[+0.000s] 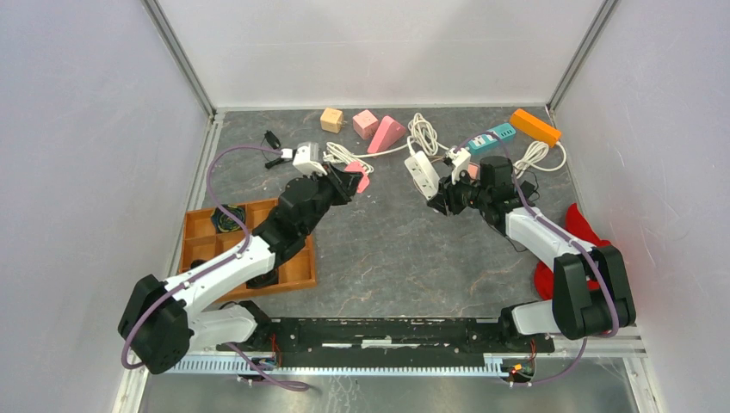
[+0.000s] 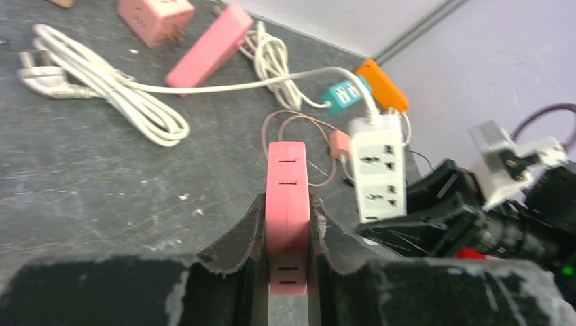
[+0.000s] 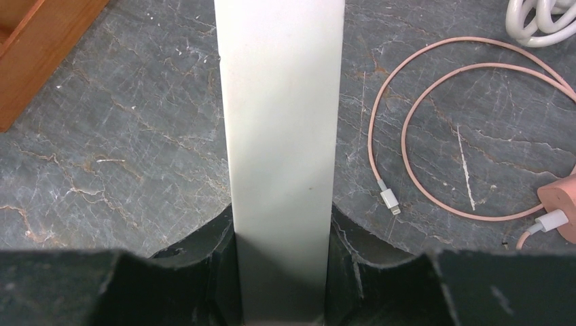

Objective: Pull the plug off the socket
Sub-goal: Place the plug at the center of the board.

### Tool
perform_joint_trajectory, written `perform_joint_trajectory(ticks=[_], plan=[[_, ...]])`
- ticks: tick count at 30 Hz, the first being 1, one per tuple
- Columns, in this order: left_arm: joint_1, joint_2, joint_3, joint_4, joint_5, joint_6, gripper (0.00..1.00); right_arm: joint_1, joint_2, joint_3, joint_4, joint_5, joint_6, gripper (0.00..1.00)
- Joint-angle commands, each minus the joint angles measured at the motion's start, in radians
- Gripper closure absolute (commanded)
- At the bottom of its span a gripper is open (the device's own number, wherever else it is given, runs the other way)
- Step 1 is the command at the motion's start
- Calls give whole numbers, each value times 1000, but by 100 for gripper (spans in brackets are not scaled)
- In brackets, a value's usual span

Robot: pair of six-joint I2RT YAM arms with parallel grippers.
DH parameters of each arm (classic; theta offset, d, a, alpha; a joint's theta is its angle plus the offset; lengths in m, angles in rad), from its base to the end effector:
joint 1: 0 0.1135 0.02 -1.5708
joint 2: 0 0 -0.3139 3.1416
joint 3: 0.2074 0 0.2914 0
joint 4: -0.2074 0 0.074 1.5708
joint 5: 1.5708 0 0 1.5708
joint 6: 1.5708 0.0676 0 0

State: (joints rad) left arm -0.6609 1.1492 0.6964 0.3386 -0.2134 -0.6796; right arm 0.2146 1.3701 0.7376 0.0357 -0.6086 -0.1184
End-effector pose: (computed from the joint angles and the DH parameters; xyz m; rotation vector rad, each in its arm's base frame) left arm 0.2562 -0.1811 0.3132 -0.1828 1.7416 -0.8194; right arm 0.3142 0.1080 0.2282 -0.6926 2.0136 0.7124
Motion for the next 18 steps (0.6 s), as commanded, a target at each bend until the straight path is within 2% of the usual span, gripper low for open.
perform_joint_trajectory(ticks=[1, 6, 12, 18], plan=[[90, 9, -14, 45, 60, 48, 96, -7, -36, 49, 46, -40, -18, 100], [202, 82, -14, 80, 69, 14, 86, -9, -38, 52, 47, -51, -15, 100], [362, 240, 29, 128, 172, -52, 86, -8, -49, 52, 47, -64, -12, 100], [473, 400, 126, 90, 245, -76, 85, -9, -56, 51, 50, -85, -3, 100]])
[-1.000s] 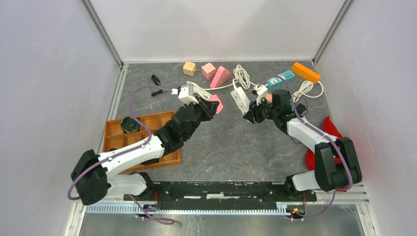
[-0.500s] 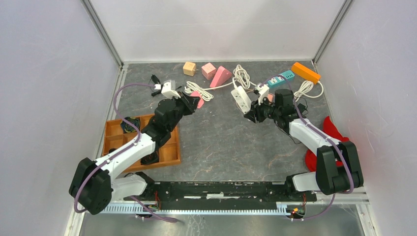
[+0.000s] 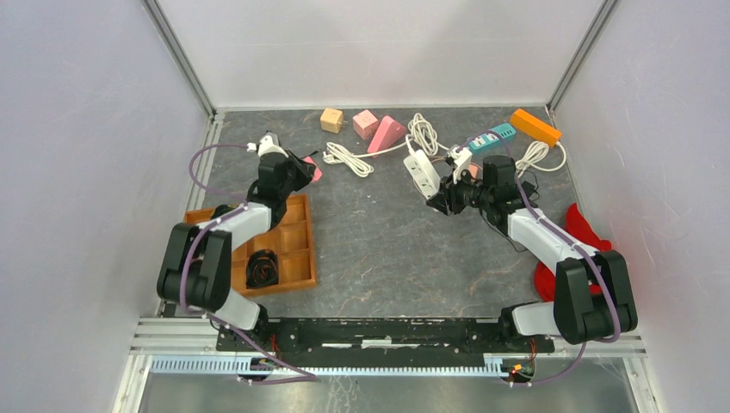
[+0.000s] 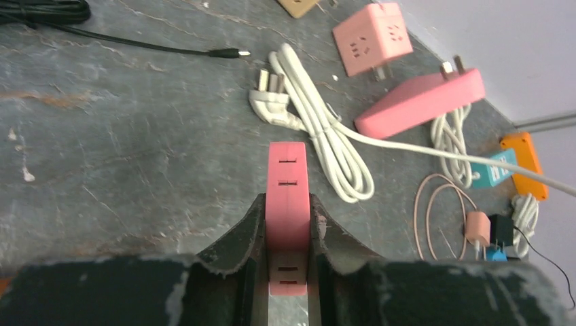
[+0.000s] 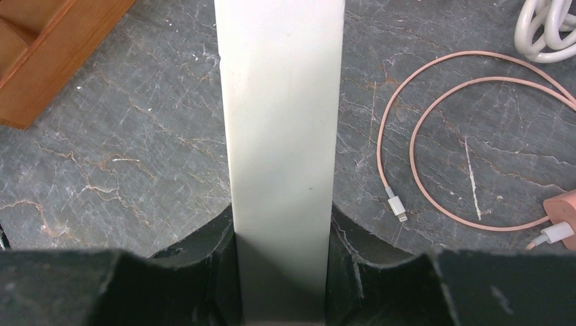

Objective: Pull the plug off the socket
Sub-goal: Place the plug at the center of the board.

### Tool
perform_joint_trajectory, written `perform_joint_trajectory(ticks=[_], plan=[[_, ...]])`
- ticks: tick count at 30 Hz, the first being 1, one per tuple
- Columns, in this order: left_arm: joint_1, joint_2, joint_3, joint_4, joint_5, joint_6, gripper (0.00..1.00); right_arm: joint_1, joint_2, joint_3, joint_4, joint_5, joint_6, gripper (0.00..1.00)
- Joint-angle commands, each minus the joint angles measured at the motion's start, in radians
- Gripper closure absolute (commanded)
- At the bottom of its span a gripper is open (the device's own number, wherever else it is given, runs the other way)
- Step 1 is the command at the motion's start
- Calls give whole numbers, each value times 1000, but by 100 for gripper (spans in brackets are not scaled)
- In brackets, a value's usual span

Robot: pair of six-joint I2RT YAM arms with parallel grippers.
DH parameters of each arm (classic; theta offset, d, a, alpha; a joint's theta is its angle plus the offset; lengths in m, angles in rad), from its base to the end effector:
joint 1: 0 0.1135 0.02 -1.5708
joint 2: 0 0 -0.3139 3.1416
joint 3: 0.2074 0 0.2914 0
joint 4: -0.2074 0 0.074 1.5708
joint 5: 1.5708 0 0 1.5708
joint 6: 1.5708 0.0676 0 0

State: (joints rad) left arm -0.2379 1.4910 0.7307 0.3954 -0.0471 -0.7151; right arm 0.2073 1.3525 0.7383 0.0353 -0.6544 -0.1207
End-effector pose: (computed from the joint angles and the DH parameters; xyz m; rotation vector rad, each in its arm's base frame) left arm 0.3654 -0.0853 0.2229 -0.4993 1.9168 -0.5840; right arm 0.3110 0.1075 0.2348 -0.7131 1.9807 0.7506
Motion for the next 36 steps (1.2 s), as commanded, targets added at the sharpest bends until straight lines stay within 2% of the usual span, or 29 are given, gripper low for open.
perform_joint_trajectory(ticks=[1, 8, 11, 14, 17, 19, 21, 26, 31, 34, 35, 36], plan=[[63, 85, 108, 28, 89, -40, 85, -2, -41, 50, 52, -43, 1, 100], [154, 263, 250, -59, 185, -36, 82, -2, -49, 50, 55, -56, 9, 100], [192, 330, 295, -61, 266, -52, 77, -2, -52, 50, 55, -54, 7, 100], [221, 371, 331, -73, 315, -53, 64, -2, -55, 51, 55, -53, 4, 100], [236, 378, 360, -106, 323, -33, 44, -3, -53, 50, 55, -48, 2, 100], [267, 375, 372, -135, 316, -13, 33, -2, -48, 50, 52, -42, -3, 100], [278, 369, 380, -160, 305, 4, 26, -3, -46, 53, 49, -39, -5, 100], [297, 326, 393, -212, 272, 28, 20, -2, -59, 55, 47, -43, -8, 100], [302, 203, 436, -300, 193, 95, 18, -3, -61, 56, 48, -59, -4, 100], [302, 120, 436, -297, 224, 108, 18, -3, -55, 64, 42, -76, -5, 100], [301, 93, 436, -298, 254, 113, 14, -2, -55, 63, 43, -79, -8, 100], [299, 66, 429, -296, 276, 115, 3, -2, -51, 62, 42, -81, -9, 100]])
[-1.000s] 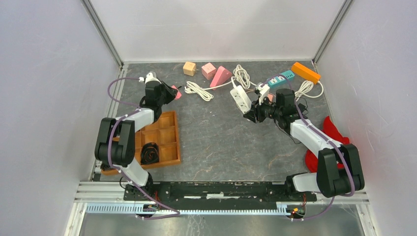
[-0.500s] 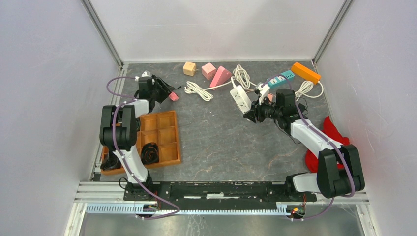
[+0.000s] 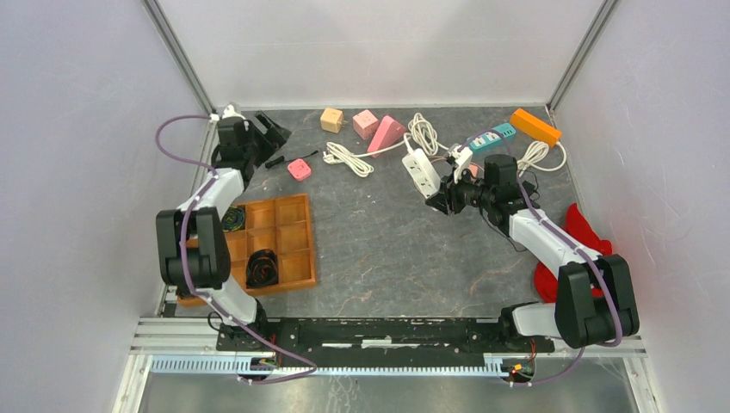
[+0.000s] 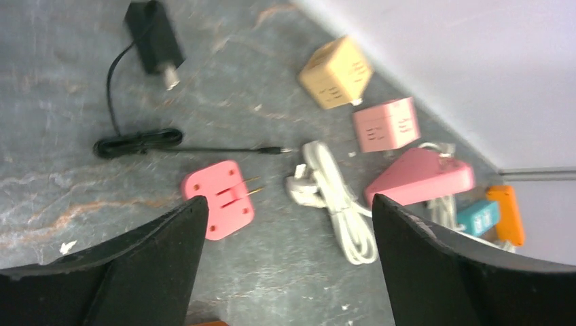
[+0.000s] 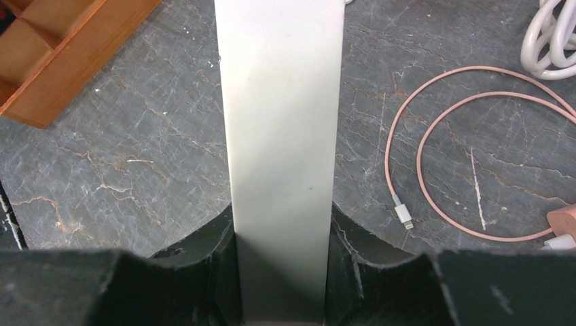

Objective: Pull the plug off the socket
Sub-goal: Place the socket at the center of the board.

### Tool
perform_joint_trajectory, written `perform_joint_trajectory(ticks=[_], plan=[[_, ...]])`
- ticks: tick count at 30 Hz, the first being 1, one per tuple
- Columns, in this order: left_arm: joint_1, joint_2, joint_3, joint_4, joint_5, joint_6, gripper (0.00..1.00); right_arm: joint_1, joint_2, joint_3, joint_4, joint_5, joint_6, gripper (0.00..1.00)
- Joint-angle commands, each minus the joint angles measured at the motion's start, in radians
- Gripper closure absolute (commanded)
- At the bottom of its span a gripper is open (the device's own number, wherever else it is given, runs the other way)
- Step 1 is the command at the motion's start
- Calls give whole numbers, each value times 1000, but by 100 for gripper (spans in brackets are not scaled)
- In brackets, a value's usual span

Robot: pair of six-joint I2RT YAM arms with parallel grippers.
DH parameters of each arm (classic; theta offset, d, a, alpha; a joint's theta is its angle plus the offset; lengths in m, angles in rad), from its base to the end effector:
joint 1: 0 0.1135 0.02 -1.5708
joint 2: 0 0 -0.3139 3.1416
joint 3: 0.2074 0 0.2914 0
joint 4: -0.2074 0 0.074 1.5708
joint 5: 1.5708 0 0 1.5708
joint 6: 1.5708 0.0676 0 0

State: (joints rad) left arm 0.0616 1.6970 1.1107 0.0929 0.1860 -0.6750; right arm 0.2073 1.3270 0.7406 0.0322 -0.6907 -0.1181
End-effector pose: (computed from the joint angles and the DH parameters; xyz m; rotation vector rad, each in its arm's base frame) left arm 0.4538 0.0155 0.2506 -0.6472 2.0023 -0.5659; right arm 0.3064 0.1085 0.2439 -0.7331 1.9446 0.7830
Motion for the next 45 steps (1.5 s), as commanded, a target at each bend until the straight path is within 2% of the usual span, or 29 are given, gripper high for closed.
perform_joint_trajectory(ticks=[1, 6, 8, 11, 14, 19, 22, 31, 36, 45], plan=[[-7, -177, 34, 15, 58, 77, 1, -3, -25, 60, 44, -53, -16, 100], [-94, -369, -45, 25, 128, 175, 0, -3, -41, 75, 19, -134, -62, 100], [-124, -412, -40, -44, 157, 235, 0, -3, -64, 71, 17, -142, -87, 100], [-197, -449, -38, -164, 126, 353, 0, -3, -106, 68, 10, -137, -125, 100], [-275, -455, -67, -245, 88, 423, 0, -5, -164, 67, -1, -97, -175, 100], [-403, -396, -23, -452, -11, 530, 0, -25, -246, 54, 1, -32, -238, 100], [-457, -414, -40, -476, -68, 568, 0, -56, -272, 51, 4, -13, -257, 100], [-481, -435, -56, -496, -108, 549, 0, -153, -292, 53, -8, 2, -282, 100], [-490, -415, -38, -529, -146, 544, 0, -187, -224, 71, -52, -42, -294, 100], [-507, -410, -40, -529, -138, 538, 0, -192, 115, 157, -180, -212, -265, 100]])
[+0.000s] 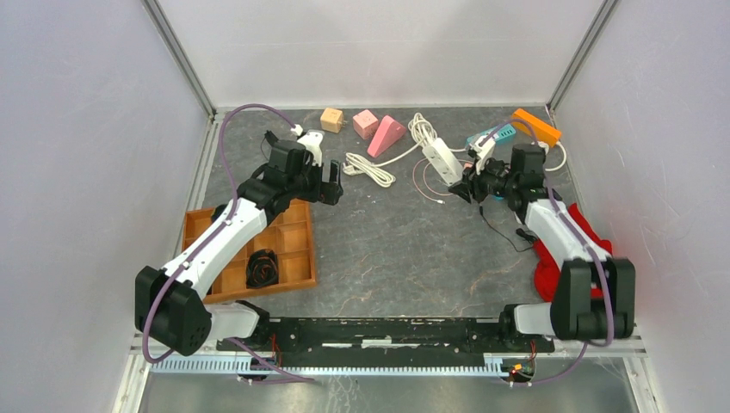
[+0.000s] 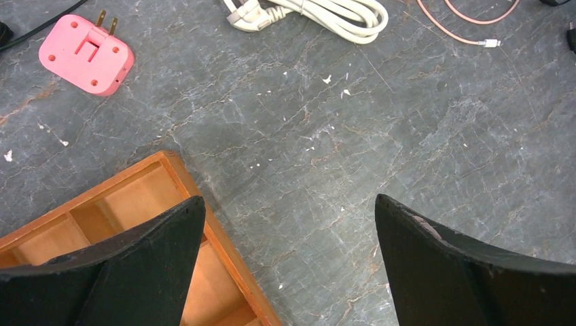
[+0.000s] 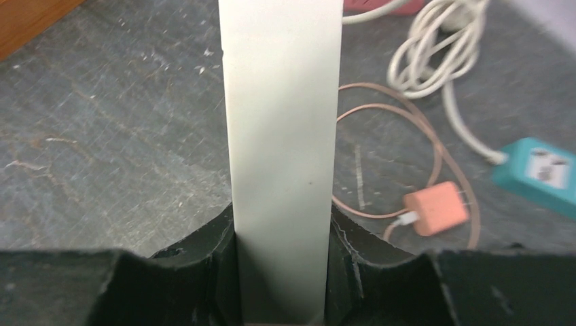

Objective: Pull the plug off the socket
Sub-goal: Place the socket at the center of the board.

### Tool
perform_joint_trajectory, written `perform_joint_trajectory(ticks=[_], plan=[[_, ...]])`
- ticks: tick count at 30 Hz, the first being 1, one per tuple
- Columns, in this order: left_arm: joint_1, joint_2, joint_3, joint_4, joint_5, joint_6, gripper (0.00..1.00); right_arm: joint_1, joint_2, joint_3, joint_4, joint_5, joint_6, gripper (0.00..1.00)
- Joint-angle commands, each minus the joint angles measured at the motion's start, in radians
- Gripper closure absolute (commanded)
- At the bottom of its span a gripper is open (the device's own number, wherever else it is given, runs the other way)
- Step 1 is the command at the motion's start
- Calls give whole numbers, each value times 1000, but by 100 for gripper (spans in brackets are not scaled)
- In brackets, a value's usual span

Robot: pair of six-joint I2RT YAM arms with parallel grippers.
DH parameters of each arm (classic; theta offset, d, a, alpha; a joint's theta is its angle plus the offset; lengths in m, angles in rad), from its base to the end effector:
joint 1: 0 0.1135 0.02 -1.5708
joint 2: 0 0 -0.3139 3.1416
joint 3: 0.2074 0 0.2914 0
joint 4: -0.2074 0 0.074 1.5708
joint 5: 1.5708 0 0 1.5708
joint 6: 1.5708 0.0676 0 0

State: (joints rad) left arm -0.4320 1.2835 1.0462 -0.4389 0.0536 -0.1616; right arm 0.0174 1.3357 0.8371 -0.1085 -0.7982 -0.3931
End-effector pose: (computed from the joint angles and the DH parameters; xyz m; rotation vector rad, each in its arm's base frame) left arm 0.3006 -0.1426 0.3173 0.3354 2.2486 -0.3772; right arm 0.3247 0.0541 0.2660 -0.8347 1.8576 0.6297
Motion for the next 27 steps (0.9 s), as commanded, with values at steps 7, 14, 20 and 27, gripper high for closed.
perform_joint_trajectory(ticks=[7, 14, 20, 27], plan=[[-26, -6, 25, 3, -14, 26, 0, -2, 323, 144, -142, -125, 1, 100], [-30, -6, 26, -3, -20, 25, 0, -6, 427, 191, -200, -93, -8, 99], [-33, -7, 25, -3, -24, 27, 0, -12, 510, 246, -273, -81, -27, 96], [-33, -9, 26, -5, -32, 31, 0, -11, 551, 271, -307, -55, -25, 81]])
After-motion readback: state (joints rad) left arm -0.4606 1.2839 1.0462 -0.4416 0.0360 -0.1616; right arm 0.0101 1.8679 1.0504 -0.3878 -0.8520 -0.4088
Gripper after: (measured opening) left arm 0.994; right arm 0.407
